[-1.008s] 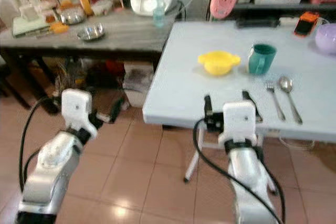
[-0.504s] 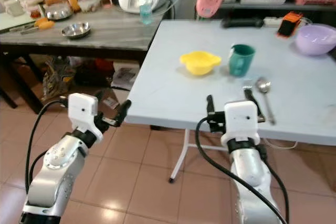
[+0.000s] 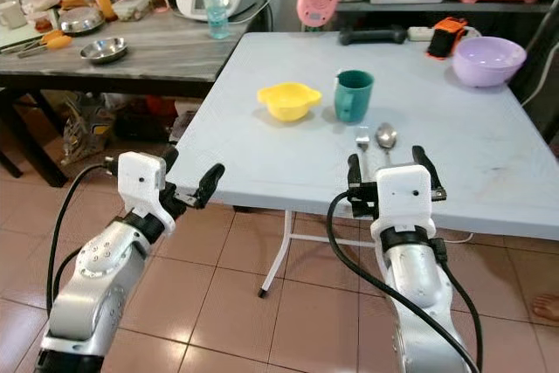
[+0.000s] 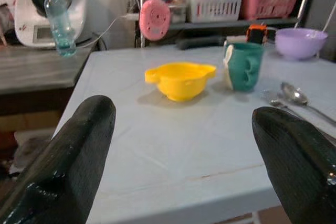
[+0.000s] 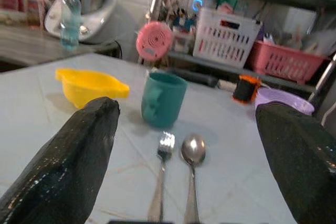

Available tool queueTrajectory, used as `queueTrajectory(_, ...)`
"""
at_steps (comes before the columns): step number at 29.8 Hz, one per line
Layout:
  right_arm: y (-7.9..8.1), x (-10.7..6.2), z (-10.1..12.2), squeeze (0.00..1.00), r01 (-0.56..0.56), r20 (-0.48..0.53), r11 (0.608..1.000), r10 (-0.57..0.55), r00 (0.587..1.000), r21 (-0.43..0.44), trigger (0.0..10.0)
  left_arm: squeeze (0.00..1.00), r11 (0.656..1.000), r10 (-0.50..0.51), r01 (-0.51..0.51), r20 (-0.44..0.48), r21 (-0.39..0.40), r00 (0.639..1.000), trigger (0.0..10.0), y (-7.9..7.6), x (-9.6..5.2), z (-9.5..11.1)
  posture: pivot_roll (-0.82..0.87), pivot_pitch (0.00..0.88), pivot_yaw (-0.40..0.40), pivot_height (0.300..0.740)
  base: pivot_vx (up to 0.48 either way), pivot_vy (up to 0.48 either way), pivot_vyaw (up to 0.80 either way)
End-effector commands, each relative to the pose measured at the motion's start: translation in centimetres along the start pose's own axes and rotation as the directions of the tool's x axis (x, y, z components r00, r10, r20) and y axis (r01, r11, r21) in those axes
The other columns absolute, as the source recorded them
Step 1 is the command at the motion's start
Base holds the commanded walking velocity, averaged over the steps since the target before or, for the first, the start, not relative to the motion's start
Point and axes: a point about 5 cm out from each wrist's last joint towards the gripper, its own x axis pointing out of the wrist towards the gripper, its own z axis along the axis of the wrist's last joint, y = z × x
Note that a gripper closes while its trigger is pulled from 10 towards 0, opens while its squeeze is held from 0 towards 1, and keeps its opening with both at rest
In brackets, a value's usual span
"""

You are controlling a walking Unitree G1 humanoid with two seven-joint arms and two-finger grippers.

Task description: Setting the table

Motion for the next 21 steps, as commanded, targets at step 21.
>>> queueTrajectory(21,2.7,0.6,0.7,0.00,-0.166,0.036,0.985,0.165,0.986,0.037,10.0,0.00,0.998,-0.057,0.057,-0.013,-0.021,0.998,10.0,-0.2,-0.6,-0.2,-0.09,0.024,0.079,0.740,0.301,0.000,0.00)
